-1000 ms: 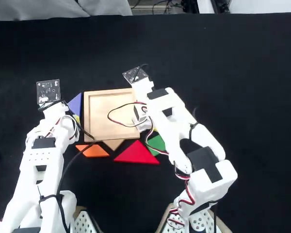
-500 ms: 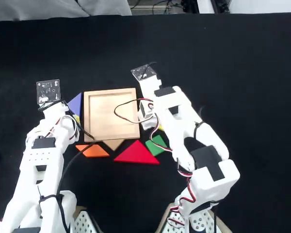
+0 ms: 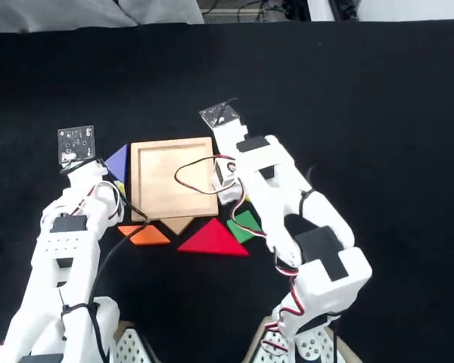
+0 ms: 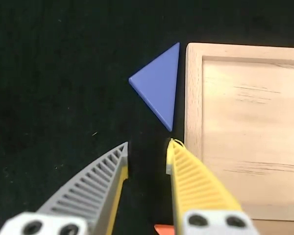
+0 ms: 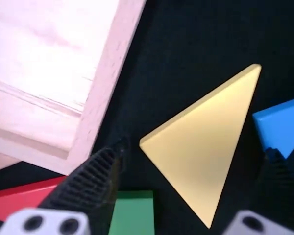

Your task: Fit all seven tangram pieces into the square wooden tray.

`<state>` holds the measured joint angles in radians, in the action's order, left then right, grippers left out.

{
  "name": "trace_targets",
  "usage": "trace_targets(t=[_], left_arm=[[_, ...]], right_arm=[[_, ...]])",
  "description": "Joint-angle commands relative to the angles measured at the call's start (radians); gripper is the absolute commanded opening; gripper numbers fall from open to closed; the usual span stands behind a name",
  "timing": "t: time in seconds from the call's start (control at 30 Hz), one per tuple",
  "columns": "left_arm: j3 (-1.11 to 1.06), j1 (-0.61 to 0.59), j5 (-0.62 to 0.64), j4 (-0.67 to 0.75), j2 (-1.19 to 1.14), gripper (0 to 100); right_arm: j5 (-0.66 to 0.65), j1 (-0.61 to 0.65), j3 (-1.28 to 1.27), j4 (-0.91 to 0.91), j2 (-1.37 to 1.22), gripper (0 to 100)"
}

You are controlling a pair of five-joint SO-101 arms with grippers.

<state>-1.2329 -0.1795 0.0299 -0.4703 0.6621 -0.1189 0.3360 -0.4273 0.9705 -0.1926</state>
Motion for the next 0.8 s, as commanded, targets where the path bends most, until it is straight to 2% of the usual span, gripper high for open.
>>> trace_targets(t=[0.0, 0.77], left_arm=[[0.013, 0.007, 0.011, 0.02, 0.009, 14], [0.01, 0.007, 0.006, 0.015, 0.009, 14]], right_arm=[[0.0, 0.009, 0.031, -0.014, 0.008, 40.0], [-0.006, 0.006, 0.005, -0.034, 0.01, 40.0]])
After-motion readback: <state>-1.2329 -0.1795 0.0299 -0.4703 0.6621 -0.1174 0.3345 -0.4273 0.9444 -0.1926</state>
